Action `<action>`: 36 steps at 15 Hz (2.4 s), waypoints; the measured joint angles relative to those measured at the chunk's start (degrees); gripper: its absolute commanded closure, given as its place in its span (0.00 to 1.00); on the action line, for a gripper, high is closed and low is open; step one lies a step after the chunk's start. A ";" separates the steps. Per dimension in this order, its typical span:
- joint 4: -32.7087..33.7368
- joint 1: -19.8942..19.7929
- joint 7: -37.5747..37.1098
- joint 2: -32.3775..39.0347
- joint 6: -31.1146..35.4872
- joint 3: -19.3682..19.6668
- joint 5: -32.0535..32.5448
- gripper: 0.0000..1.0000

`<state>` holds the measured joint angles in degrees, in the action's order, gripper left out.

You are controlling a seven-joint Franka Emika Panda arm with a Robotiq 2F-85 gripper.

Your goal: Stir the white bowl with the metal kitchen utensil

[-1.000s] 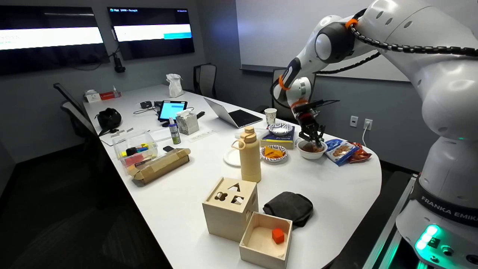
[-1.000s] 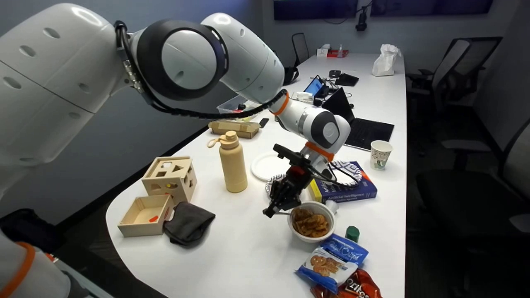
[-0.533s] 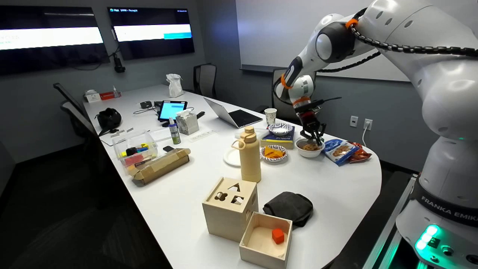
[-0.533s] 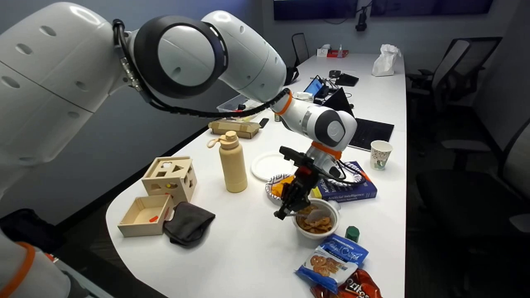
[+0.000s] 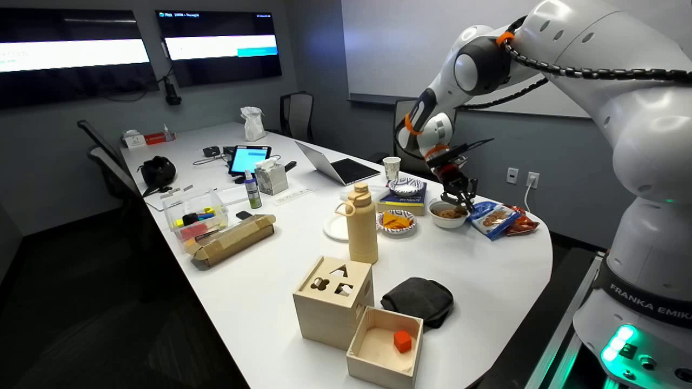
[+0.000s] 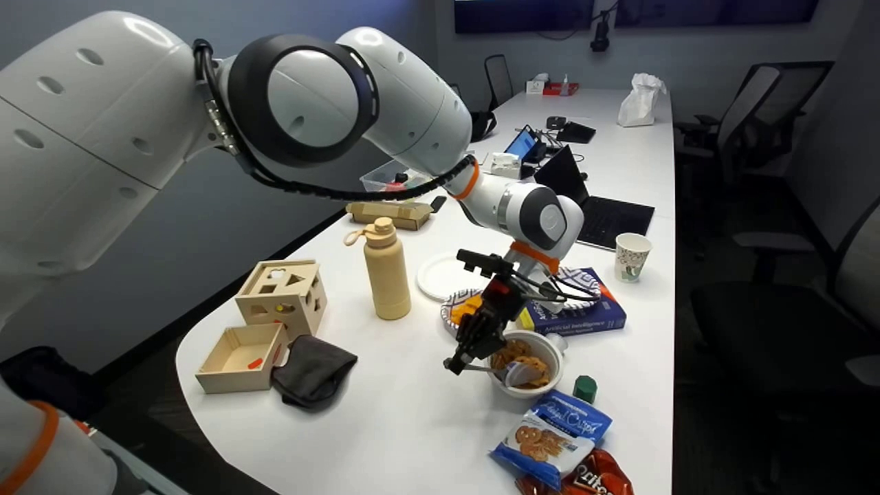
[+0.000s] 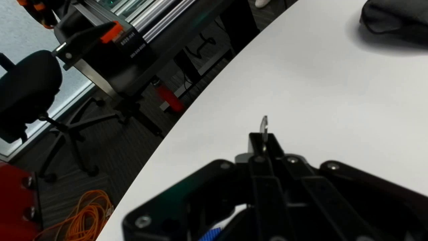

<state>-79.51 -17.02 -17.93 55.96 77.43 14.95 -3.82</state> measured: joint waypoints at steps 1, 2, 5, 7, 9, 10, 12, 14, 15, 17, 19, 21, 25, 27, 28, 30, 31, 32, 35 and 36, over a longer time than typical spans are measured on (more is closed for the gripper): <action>0.04 0.18 0.07 0.25 -1.06 -0.12 0.37 0.99; 0.07 0.34 0.25 0.45 -1.86 -0.25 0.65 0.99; 0.19 0.58 1.92 0.58 -3.34 -0.58 0.77 0.99; 0.52 0.53 4.08 0.57 -3.66 -0.86 0.77 0.99; 0.94 0.32 6.34 0.57 -3.67 -1.25 0.77 0.99; 1.12 0.18 7.46 0.57 -3.67 -1.49 0.76 0.99; 1.50 -0.19 9.32 0.57 -3.67 -1.92 0.67 0.99; 1.76 -0.66 10.76 0.55 -3.67 -2.29 0.34 0.99; 1.89 -0.98 11.18 0.55 -3.67 -2.50 -0.06 0.99; 2.25 -1.78 11.89 0.53 -3.67 -2.84 -1.44 0.99; 2.70 -2.76 12.53 0.50 -3.78 -3.19 -3.38 0.99; 3.22 -3.81 13.22 0.47 -4.85 -3.48 -5.23 0.99; 4.28 -5.39 14.59 0.45 -9.29 -3.79 -7.33 0.99; 4.76 -5.94 15.56 0.45 -12.35 -4.05 -7.49 0.99; 4.95 -6.14 16.18 0.46 -13.81 -4.16 -7.53 0.99; 5.41 -6.42 17.35 0.50 -16.55 -4.35 -7.57 0.99; 5.68 -6.50 17.74 0.55 -17.89 -4.41 -7.57 0.99; 5.92 -6.52 18.00 0.62 -19.19 -4.42 -7.57 0.99; 6.57 -6.51 18.06 0.97 -22.50 -4.44 -7.57 0.99; 6.87 -6.51 17.97 1.22 -23.43 -4.44 -7.57 0.99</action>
<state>-72.64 -23.53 0.04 57.18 54.01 10.52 -11.39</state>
